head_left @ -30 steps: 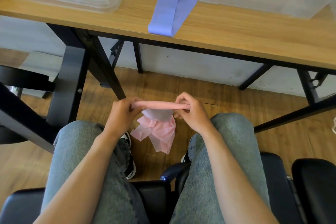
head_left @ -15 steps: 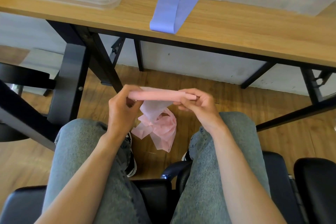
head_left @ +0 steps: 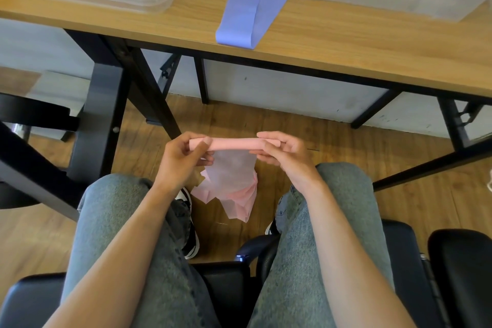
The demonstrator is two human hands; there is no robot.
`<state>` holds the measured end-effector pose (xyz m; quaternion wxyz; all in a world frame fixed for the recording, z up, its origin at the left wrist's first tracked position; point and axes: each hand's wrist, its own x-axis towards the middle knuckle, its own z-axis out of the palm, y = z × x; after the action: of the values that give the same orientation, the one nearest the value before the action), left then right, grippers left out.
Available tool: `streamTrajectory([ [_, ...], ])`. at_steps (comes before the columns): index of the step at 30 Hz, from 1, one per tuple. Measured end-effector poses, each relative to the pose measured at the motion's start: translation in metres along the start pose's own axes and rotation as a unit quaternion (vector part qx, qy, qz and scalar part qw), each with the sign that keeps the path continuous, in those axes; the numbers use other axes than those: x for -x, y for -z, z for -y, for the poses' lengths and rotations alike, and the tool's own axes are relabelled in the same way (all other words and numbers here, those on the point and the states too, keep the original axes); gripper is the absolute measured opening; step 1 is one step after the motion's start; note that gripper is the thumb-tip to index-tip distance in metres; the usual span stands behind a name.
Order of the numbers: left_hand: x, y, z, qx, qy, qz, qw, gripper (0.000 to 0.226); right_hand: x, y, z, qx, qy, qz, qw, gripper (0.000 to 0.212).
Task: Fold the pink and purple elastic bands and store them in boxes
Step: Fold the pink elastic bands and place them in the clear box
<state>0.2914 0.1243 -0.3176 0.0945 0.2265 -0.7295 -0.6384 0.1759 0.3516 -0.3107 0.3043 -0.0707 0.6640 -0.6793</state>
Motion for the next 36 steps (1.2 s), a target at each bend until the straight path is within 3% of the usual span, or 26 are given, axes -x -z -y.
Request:
streamTrajectory([
  [6,-0.002,0.009,0.005,-0.024,-0.023,0.041,0.999,0.027,-0.003,0.003,-0.011,0.082,-0.028,0.039,0.995,0.036],
  [11,-0.002,0.017,0.012,-0.227,-0.090,0.055,0.968,0.040,-0.007,0.001,-0.020,0.313,0.087,-0.014,0.946,0.021],
  [14,0.000,0.013,0.011,-0.280,-0.134,0.036,0.950,0.028,-0.005,-0.002,-0.018,0.332,0.107,-0.024,0.937,0.015],
  [19,0.000,0.011,0.011,-0.184,-0.054,0.051,0.980,0.020,-0.001,-0.002,-0.014,0.298,0.077,0.008,0.951,0.009],
  [22,-0.001,0.014,0.004,-0.027,0.008,0.080,0.996,0.022,0.002,-0.002,-0.006,0.192,0.067,0.025,0.979,0.015],
  [25,-0.002,0.016,-0.004,0.092,0.045,0.085,0.991,0.024,0.002,0.000,0.001,0.057,0.029,0.024,0.998,0.022],
  [27,-0.002,0.015,-0.004,0.096,0.048,0.080,0.991,0.026,0.002,0.001,0.002,0.023,0.011,0.021,0.999,0.021],
  [30,-0.002,0.016,0.001,0.062,0.035,0.086,0.994,0.026,-0.001,0.003,-0.005,0.071,0.027,0.004,0.997,0.016],
  [36,-0.003,0.017,0.006,-0.025,0.017,0.105,0.994,0.047,-0.005,0.008,-0.013,0.229,0.081,-0.036,0.969,0.046],
])
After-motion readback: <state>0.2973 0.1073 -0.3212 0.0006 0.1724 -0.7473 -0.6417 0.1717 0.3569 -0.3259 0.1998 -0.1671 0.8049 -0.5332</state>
